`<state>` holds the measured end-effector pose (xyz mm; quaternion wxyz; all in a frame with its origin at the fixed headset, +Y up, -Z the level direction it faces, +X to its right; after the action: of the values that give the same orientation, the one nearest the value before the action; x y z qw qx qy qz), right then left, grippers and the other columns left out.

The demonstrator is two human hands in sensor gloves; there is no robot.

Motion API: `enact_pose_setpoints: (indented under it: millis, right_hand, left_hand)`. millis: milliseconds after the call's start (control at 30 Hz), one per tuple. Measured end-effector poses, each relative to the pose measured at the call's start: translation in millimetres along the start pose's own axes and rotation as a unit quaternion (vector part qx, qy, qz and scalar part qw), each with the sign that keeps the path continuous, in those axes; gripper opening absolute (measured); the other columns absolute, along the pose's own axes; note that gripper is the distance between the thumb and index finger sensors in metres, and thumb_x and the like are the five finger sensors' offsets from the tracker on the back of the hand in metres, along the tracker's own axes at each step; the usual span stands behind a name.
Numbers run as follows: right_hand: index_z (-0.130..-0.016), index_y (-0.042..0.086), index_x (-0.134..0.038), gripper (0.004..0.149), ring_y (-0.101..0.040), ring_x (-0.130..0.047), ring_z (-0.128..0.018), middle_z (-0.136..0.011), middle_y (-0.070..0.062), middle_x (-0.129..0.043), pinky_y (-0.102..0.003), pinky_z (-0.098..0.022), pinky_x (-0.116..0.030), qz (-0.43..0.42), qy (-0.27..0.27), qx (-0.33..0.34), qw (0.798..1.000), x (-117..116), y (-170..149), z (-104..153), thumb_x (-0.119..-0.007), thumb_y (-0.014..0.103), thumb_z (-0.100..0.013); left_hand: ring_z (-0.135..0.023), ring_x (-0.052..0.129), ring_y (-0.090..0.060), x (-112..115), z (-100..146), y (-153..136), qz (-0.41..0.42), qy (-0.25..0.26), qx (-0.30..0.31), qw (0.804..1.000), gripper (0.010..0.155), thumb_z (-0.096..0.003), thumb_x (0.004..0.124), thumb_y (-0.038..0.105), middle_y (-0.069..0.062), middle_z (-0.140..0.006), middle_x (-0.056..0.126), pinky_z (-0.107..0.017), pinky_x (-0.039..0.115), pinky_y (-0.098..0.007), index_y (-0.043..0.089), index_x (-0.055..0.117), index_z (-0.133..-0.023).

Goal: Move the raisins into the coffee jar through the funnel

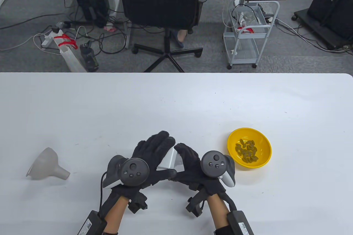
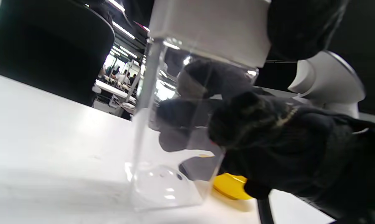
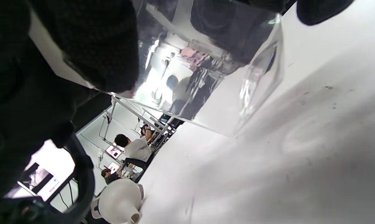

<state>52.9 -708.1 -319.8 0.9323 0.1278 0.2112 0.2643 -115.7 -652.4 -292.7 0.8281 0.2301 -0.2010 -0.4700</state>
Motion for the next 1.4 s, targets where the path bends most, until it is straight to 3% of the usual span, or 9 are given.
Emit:
enact_pose_setpoints:
  millis: [367, 567, 667, 733, 833, 1033, 1200, 1300, 1400]
  right_hand:
    - [-0.109, 0.020, -0.031, 0.094, -0.055, -0.055, -0.094, -0.109, -0.027, -0.048, -0.072, -0.064, -0.064, 0.099, -0.033, 0.013, 0.994, -6, 14, 2, -0.096, 0.047, -0.047]
    - [-0.111, 0.006, -0.028, 0.099, -0.055, -0.049, -0.094, -0.109, -0.029, -0.040, -0.072, -0.065, -0.062, 0.231, -0.051, 0.011, 0.972, -20, 22, 0, -0.094, 0.045, -0.048]
    - [-0.112, 0.008, -0.030, 0.096, -0.055, -0.049, -0.095, -0.109, -0.029, -0.041, -0.071, -0.066, -0.061, 0.207, -0.066, 0.004, 0.976, -12, 14, 2, -0.093, 0.046, -0.049]
    - [-0.112, 0.011, -0.031, 0.095, -0.054, -0.049, -0.095, -0.110, -0.028, -0.041, -0.071, -0.067, -0.061, 0.195, -0.064, -0.001, 0.979, -10, 10, 4, -0.092, 0.046, -0.049]
    - [-0.112, 0.013, -0.030, 0.094, -0.057, -0.049, -0.097, -0.111, -0.030, -0.041, -0.070, -0.067, -0.060, 0.191, -0.066, -0.001, 0.979, -8, 9, 4, -0.092, 0.047, -0.050]
    - [-0.112, 0.015, -0.032, 0.093, -0.055, -0.053, -0.097, -0.112, -0.029, -0.045, -0.069, -0.066, -0.063, 0.186, -0.054, 0.012, 0.981, -11, 14, 2, -0.092, 0.048, -0.049]
    - [-0.112, 0.015, -0.031, 0.093, -0.054, -0.054, -0.097, -0.112, -0.026, -0.045, -0.068, -0.067, -0.063, 0.216, -0.059, 0.007, 0.975, -10, 14, 5, -0.091, 0.049, -0.049]
    - [-0.112, 0.015, -0.031, 0.093, -0.054, -0.053, -0.097, -0.112, -0.027, -0.046, -0.068, -0.066, -0.063, 0.188, -0.068, 0.007, 0.980, -5, 13, 6, -0.091, 0.049, -0.050]
    - [-0.113, 0.015, -0.030, 0.093, -0.054, -0.053, -0.097, -0.112, -0.026, -0.046, -0.068, -0.067, -0.062, 0.187, -0.067, 0.005, 0.980, -3, 11, 7, -0.091, 0.049, -0.050]
  left_hand:
    - [-0.078, 0.098, -0.034, -3, 16, -26, -0.071, 0.090, -0.105, 0.988, 0.089, -0.0566, 0.059, 0.075, -0.015, -0.098, 0.091, -0.060, 0.076, -0.051, 0.013, 0.048, -0.119]
    - [-0.052, 0.108, -0.027, 6, 27, -60, 0.067, 0.046, -0.195, 0.977, 0.091, -0.0585, 0.050, 0.075, -0.014, -0.074, 0.106, -0.045, 0.083, -0.046, 0.005, 0.053, -0.117]
    - [-0.074, 0.099, -0.039, 5, 31, -68, 0.168, 0.052, -0.189, 0.966, 0.092, -0.0586, 0.049, 0.075, -0.020, -0.095, 0.094, -0.058, 0.074, -0.054, 0.007, 0.043, -0.121]
    - [-0.111, 0.055, -0.054, 8, 28, -66, 0.223, 0.033, -0.135, 0.965, 0.087, -0.0597, 0.056, 0.072, -0.028, -0.128, 0.046, -0.073, 0.049, -0.069, 0.024, 0.023, -0.125]
    - [-0.119, 0.029, -0.052, 10, 25, -57, 0.232, 0.005, -0.060, 0.971, 0.083, -0.0613, 0.067, 0.064, -0.014, -0.134, 0.015, -0.076, 0.036, -0.072, 0.038, 0.018, -0.123]
    - [-0.108, 0.061, -0.043, 8, 22, -47, 0.108, 0.020, -0.068, 0.992, 0.072, -0.0618, 0.075, 0.052, -0.013, -0.128, 0.051, -0.074, 0.057, -0.061, 0.037, 0.037, -0.122]
    - [-0.066, 0.096, -0.028, 13, 25, -58, 0.096, 0.007, -0.125, 0.987, 0.086, -0.0579, 0.050, 0.074, -0.020, -0.098, 0.086, -0.049, 0.079, -0.044, 0.019, 0.038, -0.123]
    - [-0.102, 0.069, -0.045, 18, 26, -57, 0.123, -0.012, -0.121, 0.985, 0.090, -0.0570, 0.052, 0.076, -0.028, -0.124, 0.050, -0.069, 0.060, -0.061, 0.024, 0.020, -0.124]
    - [-0.118, 0.036, -0.050, 16, 22, -49, 0.110, -0.005, -0.057, 0.992, 0.086, -0.0588, 0.064, 0.069, -0.016, -0.133, 0.014, -0.076, 0.043, -0.069, 0.036, 0.015, -0.122]
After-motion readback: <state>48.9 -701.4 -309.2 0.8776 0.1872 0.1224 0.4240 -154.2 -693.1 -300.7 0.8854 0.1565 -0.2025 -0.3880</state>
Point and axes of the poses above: the tracker on the back of each hand, its own y axis roughly to the thumb side, its own z axis roughly from the fingertips to the wrist, x = y × z, the point moved 4 cm from there along -z, roughly from the wrist to the fingertips
